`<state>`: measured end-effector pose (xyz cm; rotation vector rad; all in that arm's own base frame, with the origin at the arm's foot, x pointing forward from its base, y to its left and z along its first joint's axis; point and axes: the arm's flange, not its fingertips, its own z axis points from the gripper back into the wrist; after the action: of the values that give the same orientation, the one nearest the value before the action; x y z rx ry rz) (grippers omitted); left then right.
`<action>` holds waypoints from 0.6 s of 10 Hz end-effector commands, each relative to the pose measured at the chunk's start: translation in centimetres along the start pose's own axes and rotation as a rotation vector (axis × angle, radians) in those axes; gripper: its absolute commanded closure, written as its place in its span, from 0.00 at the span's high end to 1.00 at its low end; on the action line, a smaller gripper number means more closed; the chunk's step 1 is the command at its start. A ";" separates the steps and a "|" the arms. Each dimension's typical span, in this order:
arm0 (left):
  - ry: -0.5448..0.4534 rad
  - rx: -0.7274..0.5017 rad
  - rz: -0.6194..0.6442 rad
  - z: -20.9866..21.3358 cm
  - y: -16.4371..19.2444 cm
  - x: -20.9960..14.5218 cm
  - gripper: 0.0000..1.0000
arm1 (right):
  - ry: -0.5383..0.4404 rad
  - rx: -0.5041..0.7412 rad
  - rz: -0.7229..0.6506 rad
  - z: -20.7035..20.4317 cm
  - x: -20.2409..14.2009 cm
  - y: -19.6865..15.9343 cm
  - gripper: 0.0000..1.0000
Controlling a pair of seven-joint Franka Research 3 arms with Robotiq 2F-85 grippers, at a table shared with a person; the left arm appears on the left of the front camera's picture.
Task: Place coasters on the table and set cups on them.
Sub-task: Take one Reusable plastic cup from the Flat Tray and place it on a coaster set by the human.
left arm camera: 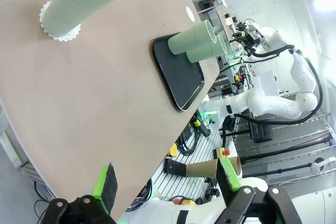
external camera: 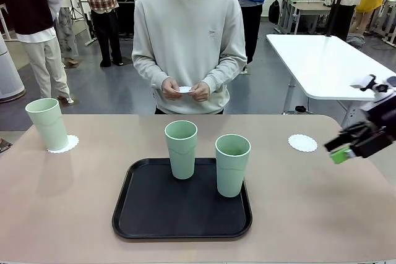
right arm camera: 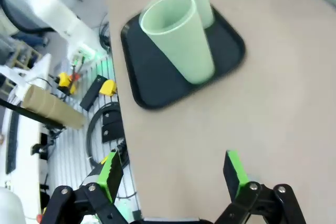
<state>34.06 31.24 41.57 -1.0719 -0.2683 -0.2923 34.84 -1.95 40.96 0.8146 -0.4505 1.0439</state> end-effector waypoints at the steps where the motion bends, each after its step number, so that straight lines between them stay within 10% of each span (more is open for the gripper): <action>1: -0.003 0.002 -0.004 0.1 -0.1 -0.1 1.00 | -0.048 0.125 0.164 -4.9 1.0 -4.0 1.00; 6: -0.003 0.002 -0.004 0.1 -0.1 -0.1 1.00 | -0.229 0.073 0.410 -8.1 0.3 -5.0 1.00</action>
<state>34.06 31.25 41.56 -1.0719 -0.2683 -0.2922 39.11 3.45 34.60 0.9252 -0.7205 1.3470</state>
